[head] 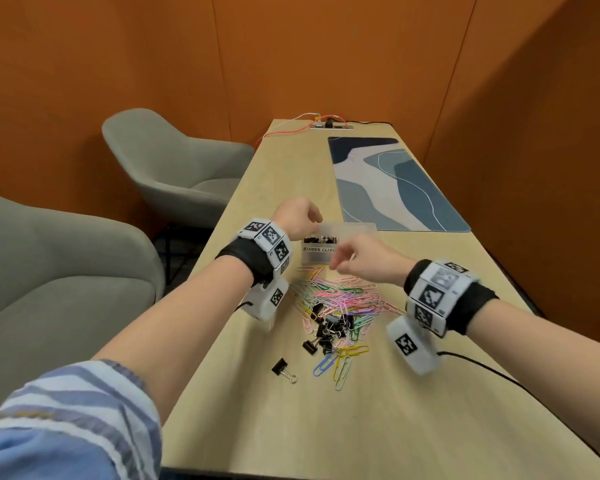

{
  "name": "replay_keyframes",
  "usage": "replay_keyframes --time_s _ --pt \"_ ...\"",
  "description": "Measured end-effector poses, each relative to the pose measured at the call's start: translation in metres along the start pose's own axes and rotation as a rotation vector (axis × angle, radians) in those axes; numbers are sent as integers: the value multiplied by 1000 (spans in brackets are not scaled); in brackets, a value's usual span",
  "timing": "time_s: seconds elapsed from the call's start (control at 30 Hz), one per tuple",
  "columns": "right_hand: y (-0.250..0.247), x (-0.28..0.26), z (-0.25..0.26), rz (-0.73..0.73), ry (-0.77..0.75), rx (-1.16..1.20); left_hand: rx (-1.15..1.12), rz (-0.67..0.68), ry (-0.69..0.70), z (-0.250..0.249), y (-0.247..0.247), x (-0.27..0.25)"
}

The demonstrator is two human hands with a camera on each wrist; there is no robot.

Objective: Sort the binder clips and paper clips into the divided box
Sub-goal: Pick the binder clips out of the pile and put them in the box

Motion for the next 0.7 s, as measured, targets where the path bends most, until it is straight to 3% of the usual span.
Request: replay_keyframes --time_s 0.1,0.27,0.33,0.7 --pt "23 -24 8 165 -56 -190 24 -4 99 -14 1 -23" --pt "59 -44 9 275 -100 -354 10 399 98 -4 57 -65" --pt "65 -43 7 243 -100 -411 73 464 91 3 74 -78" --pt "55 -33 -13 182 -49 -245 159 421 127 13 87 -88"
Point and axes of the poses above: each hand's wrist, its own x-axis towards the middle knuckle, its own y-axis out of the palm, z = x × y, the point moved 10 cm from there along x, towards the middle knuckle, and after that the axes turned 8 degrees about z, right-handed, at the moved point
